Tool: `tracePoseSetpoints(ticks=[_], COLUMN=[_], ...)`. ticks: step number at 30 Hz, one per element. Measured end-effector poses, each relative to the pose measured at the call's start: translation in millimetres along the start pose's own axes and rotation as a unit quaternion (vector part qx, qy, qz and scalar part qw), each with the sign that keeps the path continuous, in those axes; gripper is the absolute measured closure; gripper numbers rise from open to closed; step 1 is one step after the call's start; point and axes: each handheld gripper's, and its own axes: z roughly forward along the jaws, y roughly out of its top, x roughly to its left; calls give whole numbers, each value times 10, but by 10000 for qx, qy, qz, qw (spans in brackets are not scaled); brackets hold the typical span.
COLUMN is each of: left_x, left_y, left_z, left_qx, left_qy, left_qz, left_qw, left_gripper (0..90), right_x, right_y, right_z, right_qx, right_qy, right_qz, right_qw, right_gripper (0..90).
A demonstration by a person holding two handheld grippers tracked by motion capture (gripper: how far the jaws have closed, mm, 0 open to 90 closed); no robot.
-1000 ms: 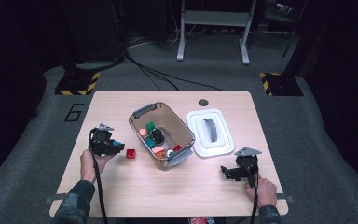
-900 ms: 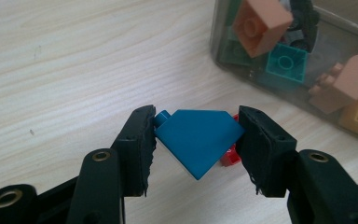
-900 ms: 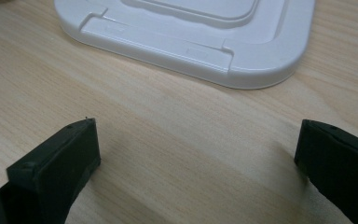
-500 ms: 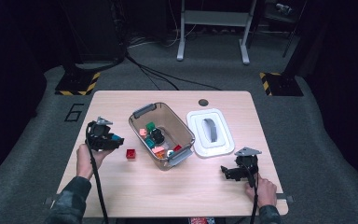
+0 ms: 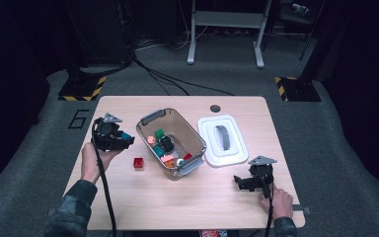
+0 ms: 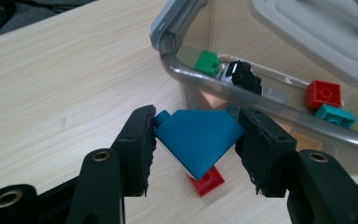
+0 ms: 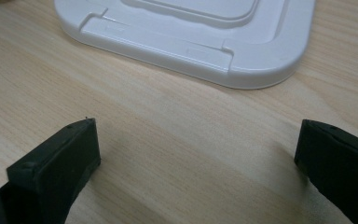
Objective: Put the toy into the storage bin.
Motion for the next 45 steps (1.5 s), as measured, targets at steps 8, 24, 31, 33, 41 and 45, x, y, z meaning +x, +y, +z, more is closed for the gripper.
tracePoseSetpoints(ticks=[8,24,31,33,41,45], left_x=[-127,-531,-716,-758,-909,-957], left_y=[165,373,383,378,330,282], left_z=[-106,-103,-17,9,117,164], left_qx=[-134,-185,-126,-80,3,98], left_qy=[-115,-480,-731,-800,-1054,-1172], left_qz=[174,630,725,766,815,873], left_qw=[9997,9967,9946,9938,9911,9892], left_gripper=[476,476,476,476,476,476], right_x=[0,1,1,0,0,0], right_y=[0,0,0,0,0,0], right_z=[0,-1,0,0,0,0], right_qx=[1,2,2,0,2,1], right_qy=[0,14,2,-1,0,1], right_qz=[0,6,2,0,0,0], right_qw=[10000,10000,10000,10000,10000,10000], right_gripper=[0,0,0,0,0,0])
